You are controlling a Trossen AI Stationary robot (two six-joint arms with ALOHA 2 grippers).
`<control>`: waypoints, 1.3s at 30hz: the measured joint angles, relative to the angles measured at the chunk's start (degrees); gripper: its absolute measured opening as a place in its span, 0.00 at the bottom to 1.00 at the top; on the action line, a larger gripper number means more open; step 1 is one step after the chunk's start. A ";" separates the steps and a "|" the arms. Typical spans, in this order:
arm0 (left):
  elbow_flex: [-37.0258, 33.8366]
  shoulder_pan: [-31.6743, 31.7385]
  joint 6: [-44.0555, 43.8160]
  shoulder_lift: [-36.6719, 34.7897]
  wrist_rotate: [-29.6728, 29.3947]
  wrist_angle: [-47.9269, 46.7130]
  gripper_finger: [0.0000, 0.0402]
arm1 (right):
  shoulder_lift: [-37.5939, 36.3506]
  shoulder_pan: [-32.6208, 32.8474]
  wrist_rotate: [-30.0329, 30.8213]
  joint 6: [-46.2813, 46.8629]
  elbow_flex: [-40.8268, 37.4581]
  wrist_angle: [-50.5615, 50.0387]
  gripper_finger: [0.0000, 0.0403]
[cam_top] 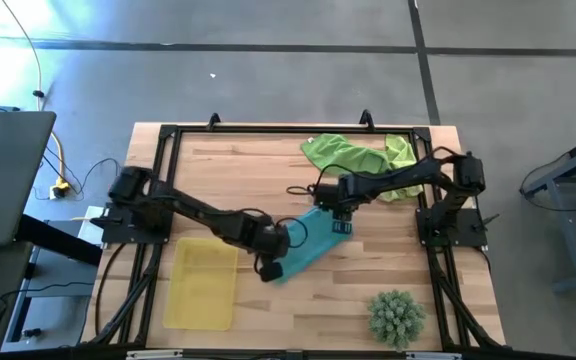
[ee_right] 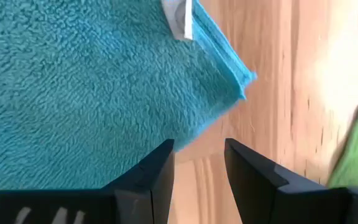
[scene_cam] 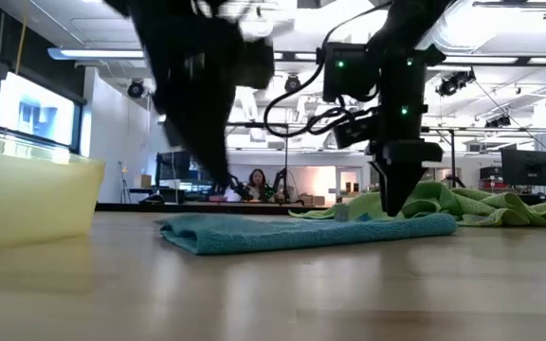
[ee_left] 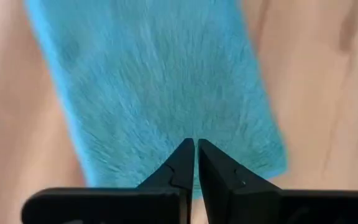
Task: Roll microfiber towels into tight, uniform cylinder then place into a basket
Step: Roll the blue microfiber towel
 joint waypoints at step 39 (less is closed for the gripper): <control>0.16 -6.37 -9.02 6.48 -1.47 5.76 0.01 | 5.74 8.36 17.41 -8.54 0.00 10.10 0.33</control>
